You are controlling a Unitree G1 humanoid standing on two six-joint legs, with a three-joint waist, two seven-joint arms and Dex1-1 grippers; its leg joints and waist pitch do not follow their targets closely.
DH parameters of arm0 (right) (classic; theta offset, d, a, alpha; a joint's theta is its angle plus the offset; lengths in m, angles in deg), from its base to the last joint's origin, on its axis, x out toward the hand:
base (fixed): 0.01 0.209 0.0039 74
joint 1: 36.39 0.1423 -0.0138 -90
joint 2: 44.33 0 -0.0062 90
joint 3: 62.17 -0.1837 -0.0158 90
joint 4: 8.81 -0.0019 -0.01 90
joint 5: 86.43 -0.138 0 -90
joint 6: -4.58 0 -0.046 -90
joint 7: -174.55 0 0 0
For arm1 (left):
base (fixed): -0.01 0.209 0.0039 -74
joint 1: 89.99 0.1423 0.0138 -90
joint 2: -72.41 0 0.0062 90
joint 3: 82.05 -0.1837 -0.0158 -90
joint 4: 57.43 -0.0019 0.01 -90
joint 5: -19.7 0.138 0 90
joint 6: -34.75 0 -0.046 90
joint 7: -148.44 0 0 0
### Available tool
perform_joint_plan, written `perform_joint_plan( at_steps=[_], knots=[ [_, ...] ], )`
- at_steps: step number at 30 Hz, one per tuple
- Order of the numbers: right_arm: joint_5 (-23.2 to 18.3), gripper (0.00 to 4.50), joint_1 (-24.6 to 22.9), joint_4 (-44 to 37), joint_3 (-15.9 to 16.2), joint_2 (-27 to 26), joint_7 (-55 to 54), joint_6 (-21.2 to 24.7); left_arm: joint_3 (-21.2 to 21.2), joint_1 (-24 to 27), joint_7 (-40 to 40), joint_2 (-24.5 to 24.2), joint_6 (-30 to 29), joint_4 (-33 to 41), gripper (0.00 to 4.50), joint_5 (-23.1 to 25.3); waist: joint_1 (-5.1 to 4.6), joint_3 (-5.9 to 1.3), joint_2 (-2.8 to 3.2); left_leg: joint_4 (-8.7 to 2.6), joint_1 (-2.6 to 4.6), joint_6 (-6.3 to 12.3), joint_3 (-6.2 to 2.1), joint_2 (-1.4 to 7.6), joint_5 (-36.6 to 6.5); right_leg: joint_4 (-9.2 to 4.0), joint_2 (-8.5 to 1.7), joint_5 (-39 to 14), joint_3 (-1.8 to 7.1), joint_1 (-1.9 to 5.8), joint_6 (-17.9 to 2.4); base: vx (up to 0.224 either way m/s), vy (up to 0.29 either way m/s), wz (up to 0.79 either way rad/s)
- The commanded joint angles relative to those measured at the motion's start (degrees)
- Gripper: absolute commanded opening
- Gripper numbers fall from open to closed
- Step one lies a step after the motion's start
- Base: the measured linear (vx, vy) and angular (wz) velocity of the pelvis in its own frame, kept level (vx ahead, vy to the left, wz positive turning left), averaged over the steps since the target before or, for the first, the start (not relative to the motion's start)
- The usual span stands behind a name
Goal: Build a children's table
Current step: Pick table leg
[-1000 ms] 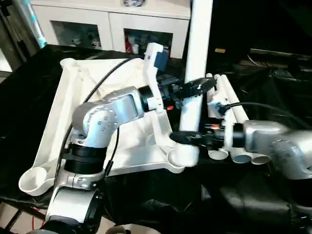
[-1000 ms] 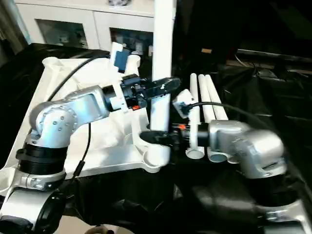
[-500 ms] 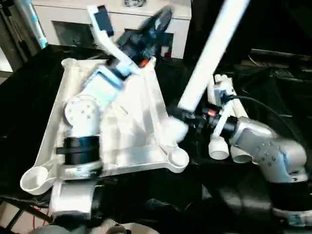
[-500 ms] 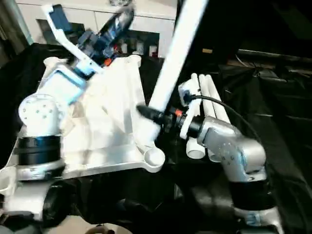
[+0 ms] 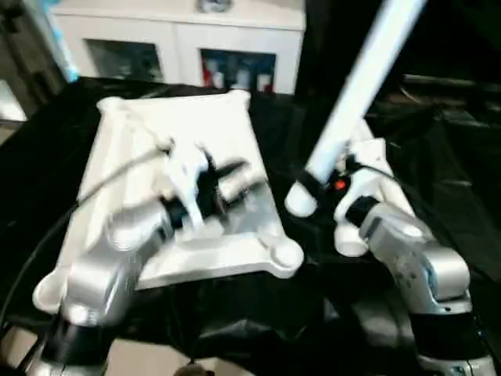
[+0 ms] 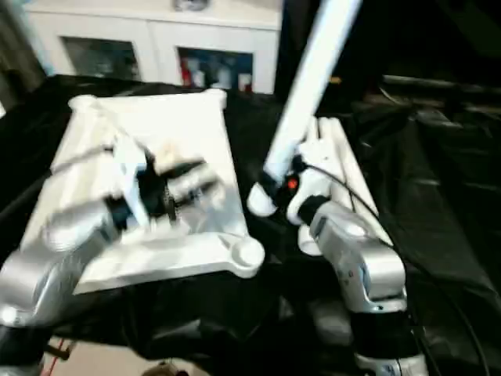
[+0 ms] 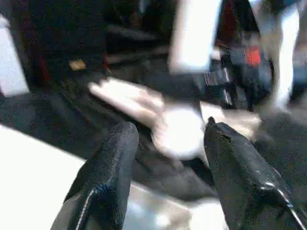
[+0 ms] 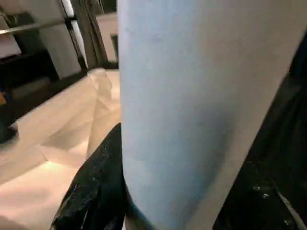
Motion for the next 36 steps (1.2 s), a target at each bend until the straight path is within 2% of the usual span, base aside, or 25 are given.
perform_joint_plan(
  at_steps=[1,2,3,4,6,10,11,12,13,14,15,16,17,18,19,20,21,23,24,25,26,27,28,29,36],
  knots=[
    [2.4,1.9,-1.8,-1.5,-0.6,0.6,-1.0,-2.0,-1.9,1.9,-1.5,-1.9,-0.9,0.5,2.59,1.9,-0.42,-3.36,0.93,-4.32,0.82,-2.85,-0.98,2.84,-9.2,-4.82,-3.98,-5.3,2.99,2.11,-7.8,0.0,0.0,0.0],
    [2.9,1.9,-2.2,-1.4,-0.8,0.8,-1.3,-2.7,-2.4,2.4,-1.6,-2.1,-1.1,0.0,2.59,2.3,-0.67,-3.36,0.54,-4.35,0.75,-3.05,-0.95,2.74,-9.2,-4.9,-3.83,-4.9,3.01,2.16,-7.2,0.0,0.0,0.0],
    [1.7,1.9,-2.3,-1.6,-1.0,1.1,-1.1,-0.4,-2.6,3.0,-2.8,-2.4,-0.8,-0.5,2.59,1.8,-0.64,-3.45,1.1,-4.3,0.86,-3.23,-0.96,2.59,-9.2,-4.81,-3.8,-4.7,3.02,2.1,-7.2,0.0,0.0,0.0],
    [1.7,1.9,-2.3,-1.6,-1.0,1.1,-1.1,-0.4,-2.6,3.0,-2.8,-2.4,-0.8,-0.5,2.59,1.8,-0.79,-3.4,0.77,-4.33,0.84,-3.09,-0.97,2.54,-9.7,-5.0,-3.77,-5.2,3.02,2.23,-7.5,0.0,0.0,0.0],
    [0.1,1.9,-3.5,-2.7,0.2,2.4,1.1,1.5,-4.4,4.2,-6.2,-5.5,-3.6,0.7,2.59,1.0,-0.8,-3.36,1.2,-4.41,0.92,-3.07,-1.1,2.56,-10.4,-4.92,-3.75,-5.6,3.0,2.11,-7.6,0.0,0.0,0.0],
    [0.3,1.9,-4.0,-3.5,2.4,4.0,3.8,2.8,-7.8,4.5,-10.6,-10.5,-7.6,1.2,2.59,1.2,-1.41,-3.37,1.0,-4.29,0.69,-2.12,-1.0,2.37,-9.6,-4.93,-3.71,-4.8,3.03,2.26,-8.4,0.0,0.0,0.0],
    [0.0,1.9,-3.7,-3.5,2.5,4.0,4.1,3.5,-9.0,4.5,-11.7,-12.0,-8.1,1.0,2.59,2.1,-1.53,-3.39,0.65,-4.29,0.66,-1.99,-1.04,2.37,-9.4,-4.9,-3.73,-4.9,2.99,2.34,-8.6,0.0,0.0,0.0],
    [-0.9,1.9,-2.8,-3.3,2.7,3.7,5.3,4.0,-10.9,4.1,-13.8,-13.5,-5.7,-0.5,2.59,4.8,-1.84,-3.3,-0.09,-4.38,0.51,-1.59,-0.96,2.39,-9.1,-4.95,-3.7,-5.4,3.0,2.41,-8.7,0.0,0.0,0.0],
    [-0.9,1.9,-2.3,-2.7,3.2,3.6,6.0,3.9,-10.7,3.4,-13.7,-12.7,-4.7,-2.1,2.59,5.3,-1.68,-3.28,0.35,-4.4,0.63,-1.33,-1.12,2.46,-9.2,-4.97,-3.85,-6.2,3.02,2.32,-8.8,0.0,0.0,0.0],
    [-0.8,1.9,-2.0,-2.3,3.5,3.7,6.4,3.8,-10.4,2.9,-13.6,-12.0,-4.3,-3.2,2.59,5.4,-1.91,-3.22,0.08,-4.35,0.57,-1.12,-0.99,2.47,-9.0,-4.97,-3.87,-7.1,3.04,2.3,-8.6,0.0,0.0,0.0],
    [-1.0,1.9,-1.7,-2.1,4.1,3.8,7.5,3.6,-10.1,1.4,-12.9,-11.3,-3.9,-4.9,2.59,6.0,-1.83,-3.27,0.67,-4.32,0.74,-1.34,-1.02,2.55,-9.1,-5.04,-4.03,-7.7,3.03,2.2,-8.8,0.0,0.0,0.0],
    [-1.1,1.9,-1.5,-1.9,4.5,3.8,8.1,3.4,-9.8,0.4,-12.5,-11.0,-3.6,-6.0,2.59,6.4,-1.67,-3.34,1.83,-4.27,0.96,-1.92,-1.13,2.56,-9.6,-4.94,-4.08,-7.4,3.04,2.02,-9.2,0.0,0.0,0.0],
    [-1.1,1.9,-1.4,-1.8,5.1,3.8,9.1,2.8,-9.6,-1.0,-12.4,-10.6,-2.5,-7.5,2.59,6.9,-1.86,-3.25,1.38,-4.39,0.97,-2.04,-1.01,2.55,-10.2,-5.25,-3.85,-7.4,2.99,1.97,-9.2,0.0,0.0,0.0],
    [-1.0,1.9,-1.6,-1.7,5.7,4.0,9.6,2.2,-9.7,-2.1,-13.1,-10.6,-2.3,-8.7,2.59,6.9,-1.65,-3.37,1.57,-4.29,1.18,-2.37,-1.07,2.54,-10.9,-5.07,-3.88,-6.8,3.03,1.97,-9.5,0.0,0.0,0.0],
    [-0.9,1.9,-1.8,-1.7,6.1,4.1,9.9,1.8,-9.9,-2.6,-13.6,-10.6,-2.2,-9.2,2.59,6.7,-1.65,-3.38,1.35,-4.27,1.06,-2.31,-1.01,2.48,-10.8,-5.16,-3.9,-6.4,3.05,2.05,-9.5,0.0,0.0,0.0],
    [-0.8,1.9,-2.0,-1.6,6.2,4.1,9.8,1.9,-10.5,-3.3,-14.7,-11.2,-1.6,-10.2,2.59,7.1,-1.61,-3.46,0.38,-4.27,0.83,-2.12,-0.96,2.52,-9.9,-5.01,-3.95,-5.1,3.06,2.41,-9.7,0.0,0.0,0.0],
    [-0.7,1.9,-1.9,-1.5,6.2,4.1,9.7,2.2,-11.0,-3.9,-15.5,-11.6,-1.3,-10.8,2.29,7.5,-1.41,-3.59,0.66,-4.21,0.7,-1.75,-1.04,2.49,-7.9,-4.68,-4.03,-3.3,3.06,2.51,-9.8,0.0,0.0,0.0],
    [-0.7,1.9,-2.2,-1.7,6.4,4.1,10.2,2.7,-11.8,-4.8,-17.1,-12.6,0.1,-13.2,2.22,8.7,-1.45,-3.69,0.77,-4.09,0.68,-1.39,-1.02,2.45,-6.5,-4.47,-3.91,-1.1,2.98,2.47,-10.0,0.0,0.0,0.0],
    [-0.8,1.9,-2.2,-1.7,6.3,4.1,10.3,3.1,-11.8,-5.1,-18.1,-12.5,0.4,-14.1,2.22,8.9,-1.48,-3.73,0.8,-4.02,0.63,-1.25,-0.97,2.38,-6.4,-4.38,-3.97,-0.5,3.0,2.52,-10.1,0.0,0.0,0.0],
    [-0.7,1.9,-2.2,-1.6,6.3,4.1,10.4,3.2,-11.9,-5.2,-19.0,-12.5,0.6,-14.7,2.02,8.8,-1.71,-3.73,1.34,-4.0,0.69,-1.46,-0.99,2.38,-6.8,-4.45,-3.96,-0.6,2.97,2.48,-10.3,0.0,0.0,0.0],
    [-0.7,1.9,-2.2,-1.6,6.2,4.1,10.4,3.2,-11.9,-5.3,-19.3,-12.5,0.7,-14.9,2.02,8.8,-1.77,-3.75,1.16,-3.99,0.72,-1.43,-0.97,2.41,-6.9,-4.53,-3.97,-0.5,2.98,2.52,-10.5,0.0,0.0,0.0],
    [-0.5,1.9,-2.1,-1.5,5.8,3.9,9.9,3.5,-12.6,-5.3,-20.9,-12.8,0.9,-15.5,1.78,9.1,-1.69,-3.78,1.82,-4.0,0.8,-1.69,-1.06,2.47,-7.2,-4.35,-4.05,-0.5,2.96,2.48,-10.9,0.0,0.0,0.0],
    [-0.5,1.9,-2.1,-1.4,5.7,4.1,9.9,3.4,-13.0,-5.3,-21.6,-12.8,0.8,-15.6,1.76,8.9,-1.75,-3.69,1.92,-4.08,0.89,-1.96,-1.07,2.53,-8.3,-4.48,-4.03,-1.1,2.94,2.42,-11.1,0.0,0.0,0.0],
    [-0.5,1.9,-2.1,-1.4,5.7,4.1,9.9,3.4,-13.0,-5.3,-21.6,-12.8,0.8,-15.6,1.76,8.9,-1.81,-3.68,1.65,-4.1,0.92,-2.0,-1.02,2.53,-8.7,-4.59,-4.0,-1.5,2.95,2.44,-11.2,0.0,0.0,0.0],
    [-0.2,1.9,-2.4,-1.5,5.3,4.5,9.6,3.3,-13.5,-6.7,-22.1,-12.0,2.1,-18.5,1.11,10.5,-1.72,-3.72,1.86,-4.07,0.85,-1.92,-1.11,2.56,-8.7,-4.53,-4.04,-1.6,2.96,2.63,-11.6,0.0,0.0,0.0]
  ],
)
